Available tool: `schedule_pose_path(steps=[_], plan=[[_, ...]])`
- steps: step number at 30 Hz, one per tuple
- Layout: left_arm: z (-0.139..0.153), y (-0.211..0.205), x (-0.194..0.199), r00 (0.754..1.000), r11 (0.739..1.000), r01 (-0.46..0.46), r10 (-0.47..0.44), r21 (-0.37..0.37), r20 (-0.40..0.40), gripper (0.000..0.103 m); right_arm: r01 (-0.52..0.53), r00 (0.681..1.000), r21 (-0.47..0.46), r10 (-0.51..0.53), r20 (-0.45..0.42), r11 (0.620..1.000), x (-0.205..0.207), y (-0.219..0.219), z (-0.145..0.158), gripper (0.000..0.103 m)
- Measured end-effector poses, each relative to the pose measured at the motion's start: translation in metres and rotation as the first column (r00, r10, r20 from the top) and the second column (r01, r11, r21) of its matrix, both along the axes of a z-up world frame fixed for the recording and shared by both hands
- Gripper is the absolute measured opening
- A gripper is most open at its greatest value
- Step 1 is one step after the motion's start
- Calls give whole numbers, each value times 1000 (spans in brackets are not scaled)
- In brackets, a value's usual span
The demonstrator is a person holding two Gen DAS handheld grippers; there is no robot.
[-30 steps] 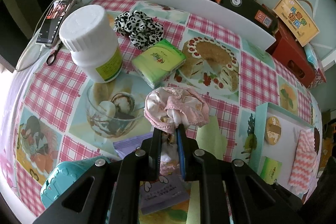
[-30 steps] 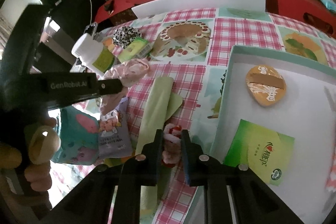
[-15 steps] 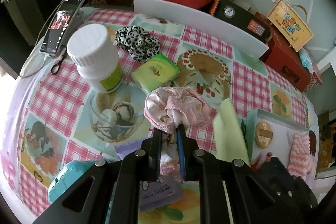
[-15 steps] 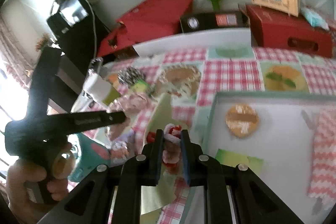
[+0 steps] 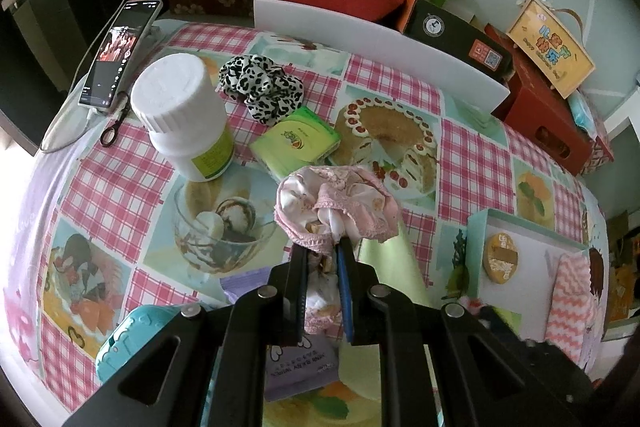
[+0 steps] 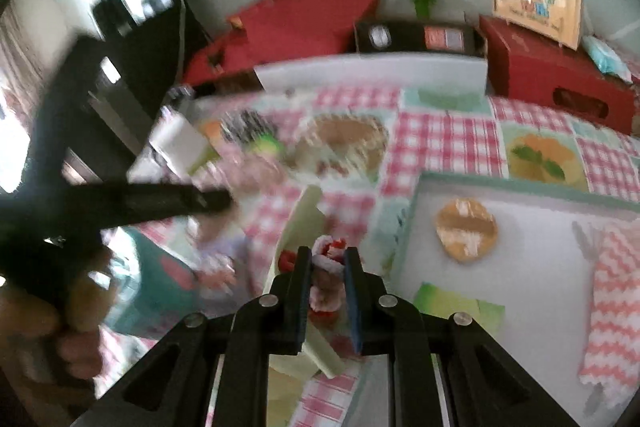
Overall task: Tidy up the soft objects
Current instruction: 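Carry the bow item into the tray and open the right gripper while the left carries the pink fabric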
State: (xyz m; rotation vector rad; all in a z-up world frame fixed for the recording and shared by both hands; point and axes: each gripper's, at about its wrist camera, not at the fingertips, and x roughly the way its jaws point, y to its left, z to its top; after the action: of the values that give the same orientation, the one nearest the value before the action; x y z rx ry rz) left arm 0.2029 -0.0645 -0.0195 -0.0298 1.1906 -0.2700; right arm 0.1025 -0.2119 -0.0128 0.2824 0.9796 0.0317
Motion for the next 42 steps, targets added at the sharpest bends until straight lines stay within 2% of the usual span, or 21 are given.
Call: schedule_pose_path(steps=[2, 4, 9, 18, 24, 27, 31, 35, 38, 42], plan=[[-2, 0, 0, 1000, 1000, -1, 1, 2, -5, 14, 3, 999, -28, -5, -54, 1000, 2, -1, -12, 17], [-3, -1, 1, 1000, 1000, 0, 0, 4, -7, 14, 7, 997, -63, -12, -72, 998, 2, -2, -17, 17], [-4, -2, 1, 1000, 1000, 3, -3, 5, -8, 14, 18, 998, -109, -25, -64, 994, 0, -6, -16, 17], [-3, -2, 0, 1000, 1000, -1, 1, 3, -4, 14, 78, 993, -130, -65, 99, 989, -8, -10, 15, 17], [5, 1, -2, 1000, 1000, -9, 10, -4, 14, 14, 113, 970, -93, -90, 224, 989, -14, -12, 35, 17], [7, 1, -3, 1000, 1000, -12, 12, -3, 20, 14, 75, 964, -35, -64, 256, 997, -15, -7, 39, 17], [9, 0, -4, 1000, 1000, -10, 10, -3, 25, 14, 3, 960, -33, 6, 279, 999, -13, 10, 40, 17], [9, 0, -5, 1000, 1000, -13, 13, -2, 23, 14, 54, 976, -112, -29, 214, 992, -9, 7, 29, 17], [8, 0, -4, 1000, 1000, -11, 11, -2, 21, 14, 93, 984, -111, -74, 164, 990, -7, -1, 18, 17], [8, 0, -4, 1000, 1000, -14, 14, -2, 21, 14, 103, 986, -172, -77, 150, 980, -7, -2, 15, 17]])
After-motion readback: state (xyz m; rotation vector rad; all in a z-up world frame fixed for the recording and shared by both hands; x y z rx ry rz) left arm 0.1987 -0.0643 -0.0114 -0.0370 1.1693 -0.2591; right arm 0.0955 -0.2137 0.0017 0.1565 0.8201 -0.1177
